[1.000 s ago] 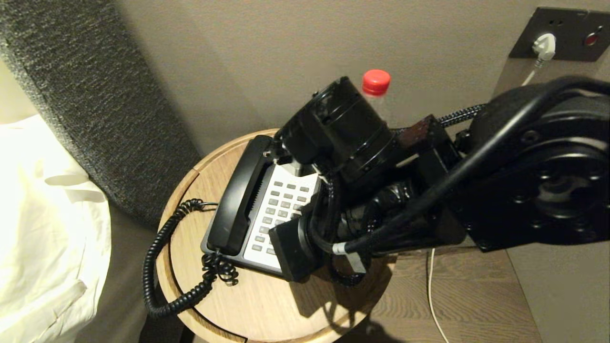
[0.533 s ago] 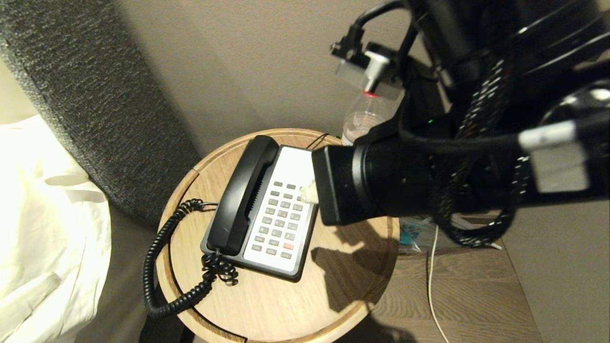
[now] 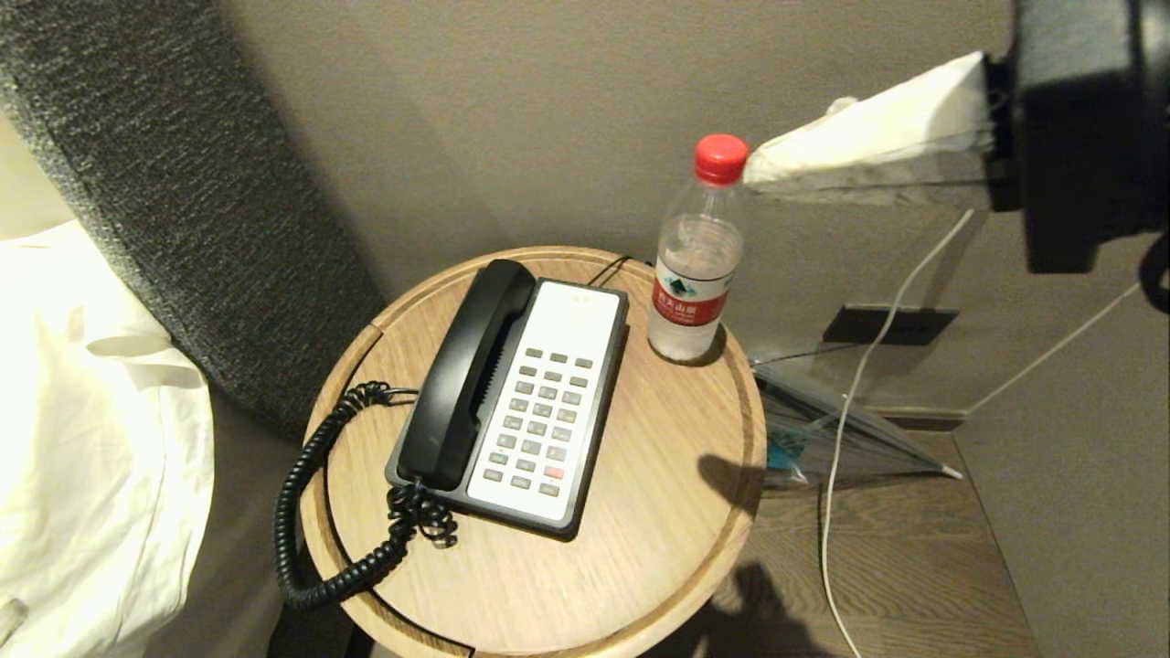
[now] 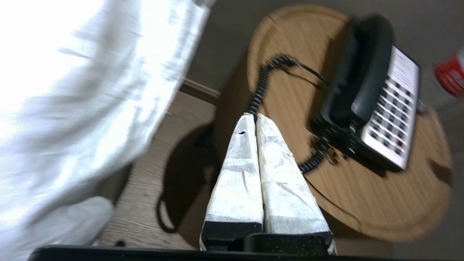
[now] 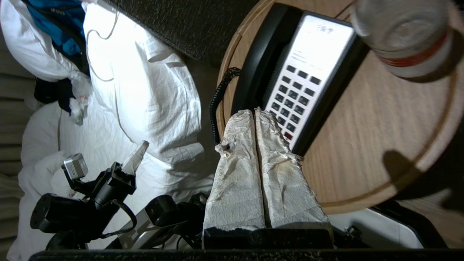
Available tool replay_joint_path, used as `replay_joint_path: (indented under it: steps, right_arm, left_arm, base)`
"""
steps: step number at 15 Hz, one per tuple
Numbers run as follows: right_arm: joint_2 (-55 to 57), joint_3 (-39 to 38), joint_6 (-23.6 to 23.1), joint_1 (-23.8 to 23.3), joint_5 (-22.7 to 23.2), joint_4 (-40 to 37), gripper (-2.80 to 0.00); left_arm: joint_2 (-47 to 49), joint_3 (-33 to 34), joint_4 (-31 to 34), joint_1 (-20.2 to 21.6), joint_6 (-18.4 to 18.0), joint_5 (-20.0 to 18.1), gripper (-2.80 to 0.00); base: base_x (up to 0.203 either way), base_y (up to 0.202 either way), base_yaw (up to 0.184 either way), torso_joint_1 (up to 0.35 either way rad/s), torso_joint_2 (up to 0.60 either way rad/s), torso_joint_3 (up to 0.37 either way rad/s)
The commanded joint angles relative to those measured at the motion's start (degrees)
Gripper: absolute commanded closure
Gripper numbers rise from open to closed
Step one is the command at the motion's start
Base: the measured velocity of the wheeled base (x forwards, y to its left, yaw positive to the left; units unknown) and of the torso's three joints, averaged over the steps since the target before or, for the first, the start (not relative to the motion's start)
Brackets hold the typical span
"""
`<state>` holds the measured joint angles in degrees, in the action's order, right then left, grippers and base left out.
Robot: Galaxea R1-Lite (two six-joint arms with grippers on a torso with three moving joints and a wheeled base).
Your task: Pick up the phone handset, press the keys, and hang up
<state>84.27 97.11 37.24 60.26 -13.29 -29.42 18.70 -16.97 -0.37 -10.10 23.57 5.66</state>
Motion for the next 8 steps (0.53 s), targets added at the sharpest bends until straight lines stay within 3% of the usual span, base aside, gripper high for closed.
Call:
replay_joint_path:
  steps: [1,8]
  right_arm:
    - [-6.72,-3.99,0.43,-0.88,-0.19,0.17,0.00]
    - [-16.22,-11.66,0.78,-5.86,-0.07,-0.03,0.00]
  left_arm:
    - [-2.71,-0.83,0.36,0.87,0.16,4.19,0.00]
    - [-2.71,-4.01,1.03,4.11,-1.82,7.60,0.00]
  base:
    - [0.000,0.000,0.000,0.000,0.00,0.000]
    - [0.000,0.000,0.000,0.000,0.00,0.000]
